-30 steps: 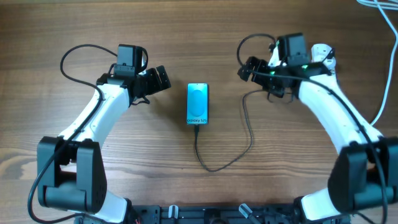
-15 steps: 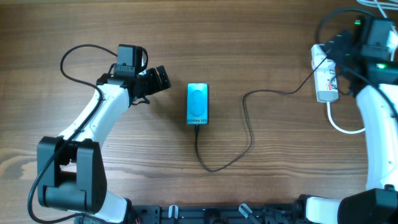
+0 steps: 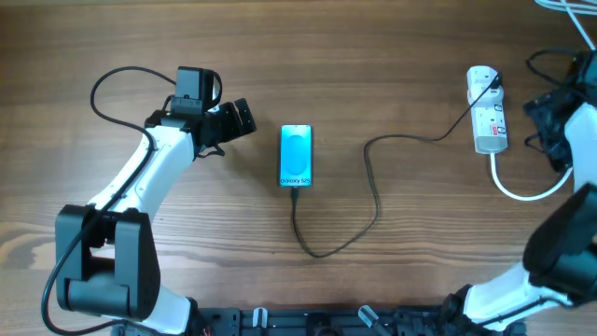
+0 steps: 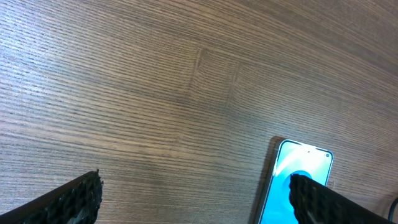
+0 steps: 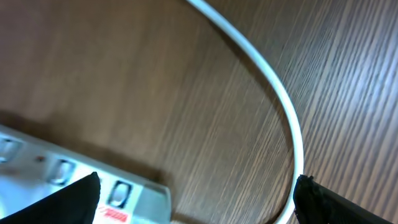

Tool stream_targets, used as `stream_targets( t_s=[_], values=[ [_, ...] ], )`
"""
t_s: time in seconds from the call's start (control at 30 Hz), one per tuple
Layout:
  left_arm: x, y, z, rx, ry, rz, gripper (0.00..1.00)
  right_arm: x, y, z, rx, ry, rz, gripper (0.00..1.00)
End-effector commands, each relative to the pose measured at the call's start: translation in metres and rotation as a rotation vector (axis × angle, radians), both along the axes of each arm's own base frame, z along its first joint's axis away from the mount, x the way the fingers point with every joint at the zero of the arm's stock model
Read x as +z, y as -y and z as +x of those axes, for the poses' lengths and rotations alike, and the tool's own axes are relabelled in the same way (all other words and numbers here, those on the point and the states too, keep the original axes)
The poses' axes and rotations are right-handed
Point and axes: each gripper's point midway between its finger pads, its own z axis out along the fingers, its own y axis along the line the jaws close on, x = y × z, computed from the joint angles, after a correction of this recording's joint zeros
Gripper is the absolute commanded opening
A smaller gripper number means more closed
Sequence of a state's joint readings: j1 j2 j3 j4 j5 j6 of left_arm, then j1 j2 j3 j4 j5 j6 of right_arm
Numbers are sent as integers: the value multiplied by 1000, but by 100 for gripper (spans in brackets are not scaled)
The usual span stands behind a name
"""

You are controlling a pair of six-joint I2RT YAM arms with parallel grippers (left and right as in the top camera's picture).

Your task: Plug charger to phone and switch on socket

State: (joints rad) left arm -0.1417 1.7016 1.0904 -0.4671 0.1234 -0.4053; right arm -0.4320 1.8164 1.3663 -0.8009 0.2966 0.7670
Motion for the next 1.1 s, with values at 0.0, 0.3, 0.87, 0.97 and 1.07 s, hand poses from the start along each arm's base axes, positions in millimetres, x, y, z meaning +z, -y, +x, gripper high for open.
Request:
stream_targets(
  t_s=[0.0,0.3,0.87,0.97,1.07],
  values=[
    [4,-3,2,4,13,12,100,-32,0,-9,-22,-87,27,100],
    [4,-3,2,4,13,12,100,-44,0,17,1,0,57,100],
    [4,-3,2,4,13,12,100,-89,-27,51,336,36,170,100],
    [4,-3,2,4,13,12,100,-94,-24,57,338,51,160,100],
    [4,-3,2,4,13,12,100,-105,-22,61,336,54,155,100]
  ],
)
